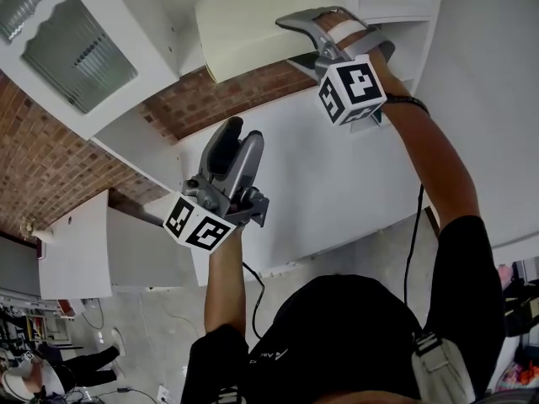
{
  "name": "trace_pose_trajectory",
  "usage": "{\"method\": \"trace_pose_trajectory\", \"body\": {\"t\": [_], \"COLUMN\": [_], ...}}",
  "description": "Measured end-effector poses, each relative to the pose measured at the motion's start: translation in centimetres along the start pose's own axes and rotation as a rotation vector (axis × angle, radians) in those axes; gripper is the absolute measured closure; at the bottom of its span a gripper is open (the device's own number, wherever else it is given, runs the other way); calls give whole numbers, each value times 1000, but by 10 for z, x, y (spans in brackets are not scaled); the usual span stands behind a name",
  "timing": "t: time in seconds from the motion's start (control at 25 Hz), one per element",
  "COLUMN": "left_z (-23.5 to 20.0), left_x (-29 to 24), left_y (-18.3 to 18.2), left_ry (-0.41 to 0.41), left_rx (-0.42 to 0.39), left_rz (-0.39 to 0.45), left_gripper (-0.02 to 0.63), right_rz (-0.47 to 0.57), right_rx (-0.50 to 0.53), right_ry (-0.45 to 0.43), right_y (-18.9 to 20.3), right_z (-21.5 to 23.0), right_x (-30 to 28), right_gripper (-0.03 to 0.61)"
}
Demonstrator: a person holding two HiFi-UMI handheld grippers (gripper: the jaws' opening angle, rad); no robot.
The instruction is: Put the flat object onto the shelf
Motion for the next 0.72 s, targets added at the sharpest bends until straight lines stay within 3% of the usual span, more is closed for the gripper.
{"method": "trace_pose_trajectory", "body": {"t": [0.28, 0.48, 0.68, 0.72], "left_z": [14, 22, 24, 24], "left_x": [7, 1, -1, -1], "left_y": [0, 0, 0, 0], "left_ry": [-69, -99, -119, -124], "left_rx": [-186, -300, -310, -308], "left_rz": [-58, -140, -165, -167], "left_gripper": [610, 615, 615, 615], "right_rz": [-8, -9, 22, 39], "right_rx": [-21, -25, -29, -32], "right_ry": [-41, -44, -45, -45], "right_y": [1, 3, 3, 3], "right_z": [7, 7, 6, 6], "right_x": [-20, -25, -24, -23], "right_gripper": [291, 290, 279, 250]}}
Point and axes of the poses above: the fingertips, and each gripper's own axes: x backward along the fingers, z to its right, y out of its underside, the point moved 7 cm from there along x, backward along the fingers, and after that the axes turned 6 degrees about -x, right-handed, at the moved point
